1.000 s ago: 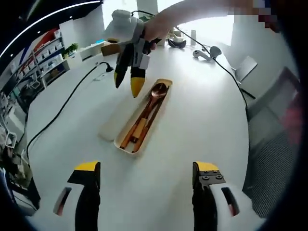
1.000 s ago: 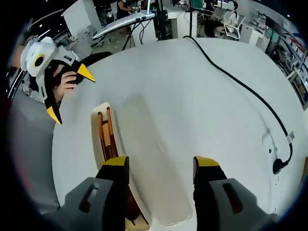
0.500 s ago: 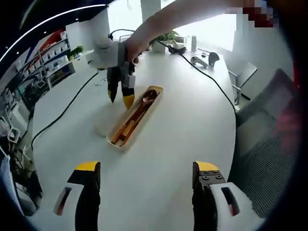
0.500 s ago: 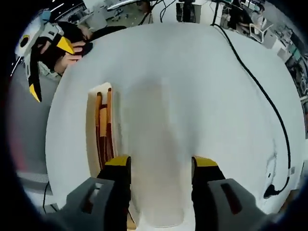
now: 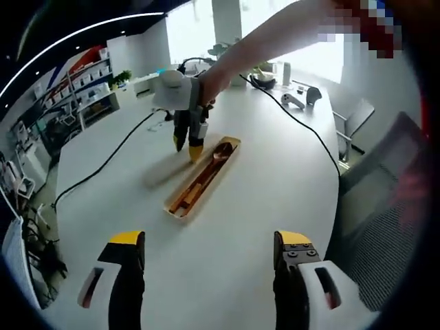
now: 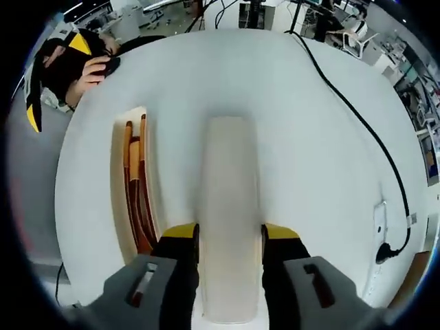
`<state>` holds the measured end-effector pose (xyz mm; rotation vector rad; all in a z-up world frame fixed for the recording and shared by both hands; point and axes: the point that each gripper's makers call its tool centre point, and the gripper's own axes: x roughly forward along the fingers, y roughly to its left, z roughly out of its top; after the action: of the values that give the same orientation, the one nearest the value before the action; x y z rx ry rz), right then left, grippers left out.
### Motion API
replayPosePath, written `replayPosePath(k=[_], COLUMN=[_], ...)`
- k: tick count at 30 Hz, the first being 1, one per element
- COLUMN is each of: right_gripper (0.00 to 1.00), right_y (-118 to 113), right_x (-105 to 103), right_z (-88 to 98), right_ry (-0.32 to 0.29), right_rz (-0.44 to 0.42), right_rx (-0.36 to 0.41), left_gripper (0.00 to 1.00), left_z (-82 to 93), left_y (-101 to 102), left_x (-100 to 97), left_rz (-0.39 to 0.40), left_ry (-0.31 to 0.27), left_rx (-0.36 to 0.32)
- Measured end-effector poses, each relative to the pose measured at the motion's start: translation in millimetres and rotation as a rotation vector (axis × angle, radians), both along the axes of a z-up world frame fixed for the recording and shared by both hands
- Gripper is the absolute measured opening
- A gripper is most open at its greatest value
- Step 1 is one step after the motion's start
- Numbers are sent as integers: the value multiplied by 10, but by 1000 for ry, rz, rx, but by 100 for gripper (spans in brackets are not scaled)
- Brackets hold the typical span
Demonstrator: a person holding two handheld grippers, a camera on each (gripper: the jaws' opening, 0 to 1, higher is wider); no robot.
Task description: Arrange the utensils inside the cutlery case until each visible utensil rests in its matching compartment.
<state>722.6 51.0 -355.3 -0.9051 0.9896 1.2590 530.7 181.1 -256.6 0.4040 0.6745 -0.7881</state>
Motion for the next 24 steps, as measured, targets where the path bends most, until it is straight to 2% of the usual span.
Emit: replayPosePath(k=[4,7,8,10,12,14,16,19,24], right_gripper=[33,33,33,33,33,33,33,33,33], right_y=[-175,-391,-509,-672,-887,-1088,-1236,-1485,-1716], right_x=[57,85,149,148,169,125,126,137,-9], right_z=[-11,-8,-13,-24,-19,-19,-26,-43,-25], right_ry=[-8,17,-12,9,-5,8,3,4,5], right_rz=[-76,-214,-219,-275,-308,-387,-405,-475,-524], right_rx=[-1,22,8,-10,-28,-55,-48,-71,-100], left_gripper=[79,79,78,78,78,78,78,78,78], left_z=[-7,-9,-6,3,8,15,32,22,1], left_y=[-53,-66,-71,-82,-110,-144,-179,-213,-220], left_x=[-41,-77,-87,-104,-121,-139,-159,-206,-269], left_rz=[-16,-18,-19,-21,-25,-32,-39,-47,-62], left_ry=[2,10,10,9,12,10,8,13,24], left_rx=[2,-1,-2,-4,-10,-8,-16,-21,-17])
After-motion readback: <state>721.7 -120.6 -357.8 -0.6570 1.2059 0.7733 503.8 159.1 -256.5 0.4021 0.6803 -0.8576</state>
